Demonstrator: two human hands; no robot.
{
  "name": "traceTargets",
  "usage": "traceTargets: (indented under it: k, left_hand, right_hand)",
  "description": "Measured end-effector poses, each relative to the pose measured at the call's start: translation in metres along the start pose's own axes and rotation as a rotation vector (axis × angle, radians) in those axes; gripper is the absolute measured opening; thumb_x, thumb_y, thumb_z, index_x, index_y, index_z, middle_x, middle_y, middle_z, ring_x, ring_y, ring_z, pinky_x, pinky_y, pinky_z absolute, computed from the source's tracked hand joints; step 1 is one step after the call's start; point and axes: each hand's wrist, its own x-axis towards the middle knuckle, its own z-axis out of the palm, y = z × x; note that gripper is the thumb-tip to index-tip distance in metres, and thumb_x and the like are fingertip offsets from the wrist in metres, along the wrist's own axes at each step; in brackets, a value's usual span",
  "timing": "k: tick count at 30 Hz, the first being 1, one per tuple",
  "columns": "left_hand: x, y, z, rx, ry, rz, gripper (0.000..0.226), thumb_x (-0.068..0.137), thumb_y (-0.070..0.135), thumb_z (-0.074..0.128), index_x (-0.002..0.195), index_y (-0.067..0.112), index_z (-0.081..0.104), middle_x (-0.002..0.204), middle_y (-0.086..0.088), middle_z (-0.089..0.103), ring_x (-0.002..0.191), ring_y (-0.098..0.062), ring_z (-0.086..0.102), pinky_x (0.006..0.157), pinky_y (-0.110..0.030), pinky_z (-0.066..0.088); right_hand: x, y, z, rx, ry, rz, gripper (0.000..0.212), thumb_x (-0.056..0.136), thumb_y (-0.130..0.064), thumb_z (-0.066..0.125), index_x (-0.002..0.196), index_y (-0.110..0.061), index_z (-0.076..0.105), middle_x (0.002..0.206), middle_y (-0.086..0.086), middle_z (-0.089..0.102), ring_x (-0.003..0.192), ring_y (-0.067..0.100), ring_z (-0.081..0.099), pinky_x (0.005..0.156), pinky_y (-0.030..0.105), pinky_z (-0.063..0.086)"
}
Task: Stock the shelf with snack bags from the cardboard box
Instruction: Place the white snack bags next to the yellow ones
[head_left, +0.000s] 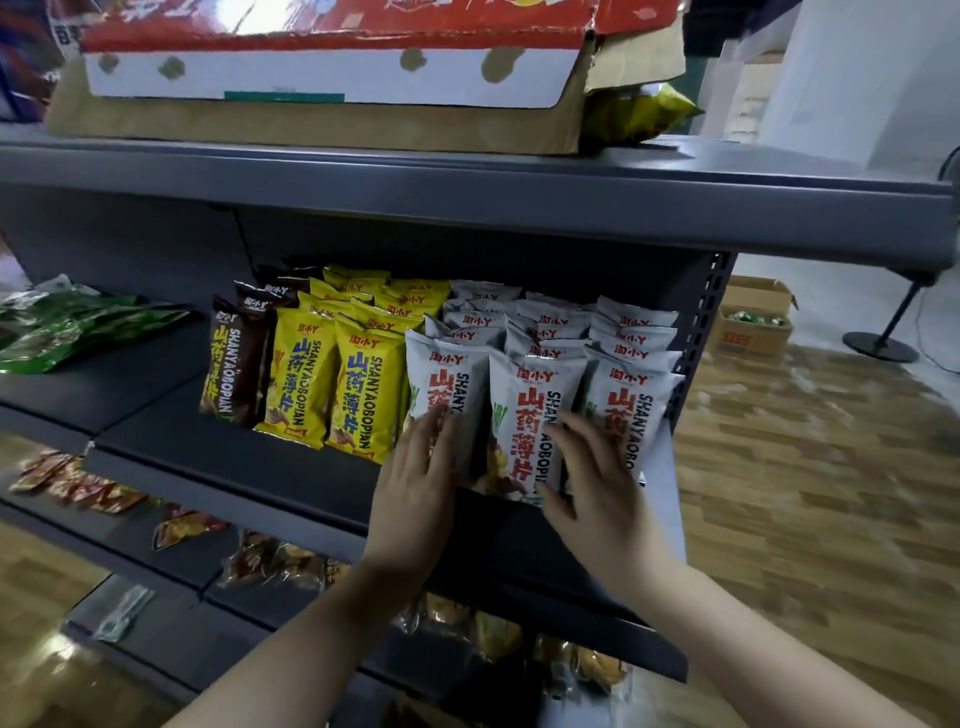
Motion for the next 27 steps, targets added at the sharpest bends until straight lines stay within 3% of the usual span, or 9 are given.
traceTargets:
  k: [2,5,9,13,15,17,19,22,27]
  left_hand:
    - [0.006,-0.015,0.001,0.081,-0.054,0.027,0.085,0.073,0.007,0.070,0.146,0.010,0.026,0.150,-0.020,0.031,0.137,-0.035,0.032,0.106,-0.048,0.037]
    - [0.025,-0.036,-0.003,0.245,-0.156,0.161,0.112,0.055,0.027,0.085,0.148,0.013,0.024,0.151,-0.023,0.027,0.137,-0.039,0.030,0.109,-0.050,0.025]
    - [0.058,-0.058,-0.003,0.317,-0.240,0.284,0.128,0.049,0.065,0.078,0.150,0.019,0.013,0.153,-0.023,0.013,0.140,-0.038,0.025,0.111,-0.048,0.018]
    - [0.067,-0.069,0.006,0.276,-0.303,0.397,0.123,0.071,0.059,0.066,0.141,0.027,-0.029,0.151,-0.017,-0.025,0.142,-0.031,-0.015,0.113,-0.037,-0.003]
    - [0.066,-0.074,0.008,0.290,-0.264,0.429,0.125,0.066,0.062,0.069,0.144,0.026,-0.021,0.153,-0.019,-0.016,0.143,-0.031,-0.008,0.114,-0.037,0.005]
    - [0.062,-0.077,0.010,0.275,-0.218,0.428,0.129,0.053,0.067,0.074,0.149,0.021,0.001,0.155,-0.022,0.008,0.143,-0.034,0.014,0.113,-0.042,0.023]
    - [0.059,-0.078,0.012,0.259,-0.156,0.443,0.128,0.046,0.067,0.077,0.148,0.019,0.017,0.152,-0.023,0.023,0.139,-0.036,0.029,0.109,-0.047,0.030]
    - [0.053,-0.086,0.011,0.268,-0.060,0.503,0.117,0.054,0.070,0.070,0.148,0.020,0.021,0.152,-0.020,0.026,0.139,-0.036,0.029,0.112,-0.052,0.026]
    - [0.054,-0.141,0.001,0.278,0.046,0.523,0.086,0.080,0.068,0.035,0.149,0.021,0.015,0.154,-0.015,0.021,0.142,-0.033,0.023,0.112,-0.054,0.022]
  right_hand:
    - [0.005,-0.009,0.011,-0.184,-0.068,-0.060,0.065,0.082,-0.039,0.065,0.137,-0.013,0.042,0.145,0.008,0.042,0.133,0.027,0.042,0.108,0.040,0.038]
    - [0.018,-0.016,0.018,-0.386,-0.158,-0.085,0.087,0.074,-0.049,0.072,0.145,-0.014,0.036,0.154,0.014,0.031,0.142,0.032,0.030,0.111,0.051,0.034]
    - [0.032,-0.018,0.022,-0.529,-0.240,-0.035,0.104,0.067,-0.061,0.071,0.149,-0.013,0.031,0.156,0.019,0.024,0.143,0.036,0.027,0.111,0.053,0.034]
    - [0.035,-0.021,0.028,-0.578,-0.210,0.007,0.107,0.064,-0.060,0.074,0.149,-0.013,0.028,0.155,0.018,0.026,0.142,0.033,0.026,0.108,0.046,0.027]
    - [0.035,-0.022,0.031,-0.581,-0.200,0.032,0.106,0.065,-0.061,0.072,0.149,-0.014,0.027,0.156,0.016,0.024,0.142,0.031,0.022,0.106,0.046,0.024]
    - [0.033,-0.022,0.035,-0.575,-0.199,0.068,0.103,0.069,-0.064,0.065,0.150,-0.016,0.024,0.157,0.014,0.021,0.143,0.030,0.019,0.106,0.047,0.022]
    - [0.032,-0.025,0.040,-0.548,-0.193,0.119,0.096,0.075,-0.067,0.056,0.151,-0.018,0.022,0.158,0.012,0.018,0.144,0.029,0.016,0.109,0.049,0.022]
    - [0.034,-0.035,0.046,-0.528,-0.120,0.156,0.081,0.083,-0.064,0.040,0.147,-0.015,0.033,0.155,0.014,0.026,0.143,0.031,0.021,0.113,0.053,0.026]
    - [0.043,-0.057,0.055,-0.555,-0.020,0.044,0.067,0.088,-0.052,0.040,0.137,-0.007,0.043,0.149,0.018,0.037,0.140,0.032,0.030,0.114,0.052,0.024]
